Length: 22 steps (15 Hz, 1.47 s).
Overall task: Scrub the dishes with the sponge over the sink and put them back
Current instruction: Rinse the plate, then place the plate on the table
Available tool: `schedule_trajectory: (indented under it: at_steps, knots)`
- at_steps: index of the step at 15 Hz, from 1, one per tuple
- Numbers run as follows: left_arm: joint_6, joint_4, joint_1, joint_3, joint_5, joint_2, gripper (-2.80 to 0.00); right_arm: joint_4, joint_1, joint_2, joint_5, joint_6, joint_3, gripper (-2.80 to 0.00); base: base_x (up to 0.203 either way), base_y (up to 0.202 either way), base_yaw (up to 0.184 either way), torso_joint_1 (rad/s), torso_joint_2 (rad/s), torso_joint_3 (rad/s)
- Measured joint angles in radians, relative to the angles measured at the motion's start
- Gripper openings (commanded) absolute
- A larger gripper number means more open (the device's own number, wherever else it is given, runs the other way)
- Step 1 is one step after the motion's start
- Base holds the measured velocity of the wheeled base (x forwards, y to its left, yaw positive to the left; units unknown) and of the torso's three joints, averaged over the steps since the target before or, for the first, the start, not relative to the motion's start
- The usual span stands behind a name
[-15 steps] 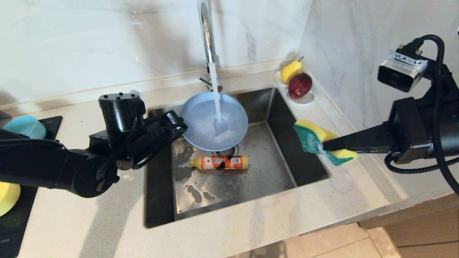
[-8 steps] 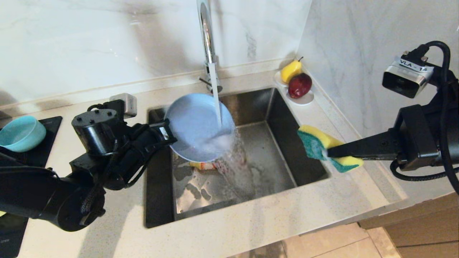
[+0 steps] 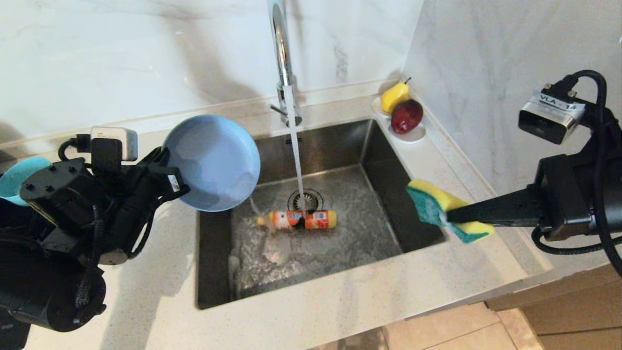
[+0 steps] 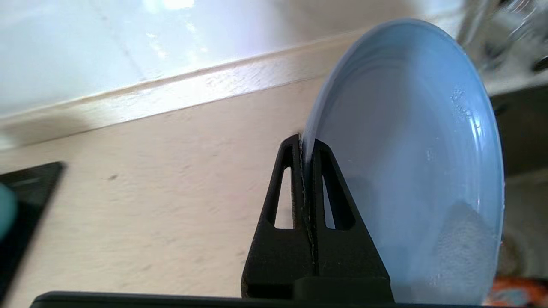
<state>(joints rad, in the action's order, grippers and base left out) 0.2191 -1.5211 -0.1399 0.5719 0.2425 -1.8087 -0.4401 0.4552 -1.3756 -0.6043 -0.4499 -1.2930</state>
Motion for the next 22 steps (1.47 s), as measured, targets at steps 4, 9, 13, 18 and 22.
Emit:
schedule_trajectory:
  at_steps: [4, 9, 13, 18, 22]
  knots:
    - [0.055, 0.000, 0.004, -0.042, -0.012, 0.017, -2.80, 0.008, -0.019, -0.019, -0.001, 0.005, 0.023, -2.80, 0.000, 0.000, 0.000, 0.000, 0.00, 0.000]
    - [0.144, -0.001, -0.036, 0.010, -0.067, 0.068, -2.80, 0.030, -0.027, -0.032, -0.003, 0.003, 0.031, -2.80, 0.000, 0.000, 0.000, 0.000, 0.00, 0.000]
    - [0.131, -0.001, -0.042, 0.017, -0.058, 0.088, -2.80, 0.030, -0.028, -0.029, -0.001, 0.004, 0.036, -2.80, 0.000, 0.000, 0.000, 0.000, 0.00, 0.000]
    - [0.039, 0.097, 0.016, 0.068, 0.057, 0.096, -2.80, 0.031, -0.034, -0.027, 0.000, 0.005, 0.058, -2.80, 0.000, 0.000, 0.000, 0.000, 0.00, 0.000]
    - [-0.213, 0.548, 0.111, 0.238, 0.100, 0.117, -2.80, 0.031, -0.045, -0.025, 0.002, 0.009, 0.083, -2.80, 0.000, 0.000, 0.000, 0.000, 0.00, 0.000]
